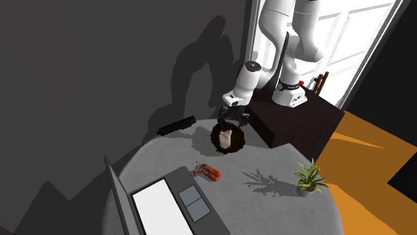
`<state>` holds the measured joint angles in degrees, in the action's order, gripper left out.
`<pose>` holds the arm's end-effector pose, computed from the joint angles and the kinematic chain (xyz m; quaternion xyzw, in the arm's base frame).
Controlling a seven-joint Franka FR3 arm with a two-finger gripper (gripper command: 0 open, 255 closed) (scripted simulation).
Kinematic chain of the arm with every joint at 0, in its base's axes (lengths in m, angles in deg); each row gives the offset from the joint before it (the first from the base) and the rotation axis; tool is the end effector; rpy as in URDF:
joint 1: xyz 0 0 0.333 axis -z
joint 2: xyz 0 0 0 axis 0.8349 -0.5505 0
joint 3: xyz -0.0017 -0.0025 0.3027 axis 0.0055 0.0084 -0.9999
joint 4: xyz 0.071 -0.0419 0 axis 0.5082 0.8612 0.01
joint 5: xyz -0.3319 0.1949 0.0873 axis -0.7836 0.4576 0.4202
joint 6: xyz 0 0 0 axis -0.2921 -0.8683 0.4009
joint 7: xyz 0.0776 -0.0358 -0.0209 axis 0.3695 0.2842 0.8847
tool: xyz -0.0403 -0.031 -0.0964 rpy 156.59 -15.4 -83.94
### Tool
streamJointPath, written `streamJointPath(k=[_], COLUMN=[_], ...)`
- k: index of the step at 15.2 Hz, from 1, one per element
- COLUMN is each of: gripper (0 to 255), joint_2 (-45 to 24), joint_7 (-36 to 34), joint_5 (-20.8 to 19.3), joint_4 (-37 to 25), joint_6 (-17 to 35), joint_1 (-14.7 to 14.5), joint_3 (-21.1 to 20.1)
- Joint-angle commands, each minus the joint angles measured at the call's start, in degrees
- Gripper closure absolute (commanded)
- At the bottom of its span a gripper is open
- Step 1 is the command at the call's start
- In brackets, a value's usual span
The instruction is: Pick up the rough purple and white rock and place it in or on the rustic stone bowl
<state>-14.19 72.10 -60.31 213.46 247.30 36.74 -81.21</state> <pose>0.4195 0.1391 0.1663 0.8884 0.4475 0.0659 0.0785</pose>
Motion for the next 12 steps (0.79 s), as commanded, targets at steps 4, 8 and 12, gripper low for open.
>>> streamJointPath(k=[4,8,12], gripper=[0,0,0], joint_2=[9.75,9.75,9.75], joint_7=[6.39,6.41,6.41], joint_5=[7.84,7.88,7.88], joint_4=[3.01,3.01,3.01], joint_6=[-6.85,-6.84,-6.84], joint_1=[2.09,1.91,1.91], joint_3=[-4.52,-4.34,-4.34])
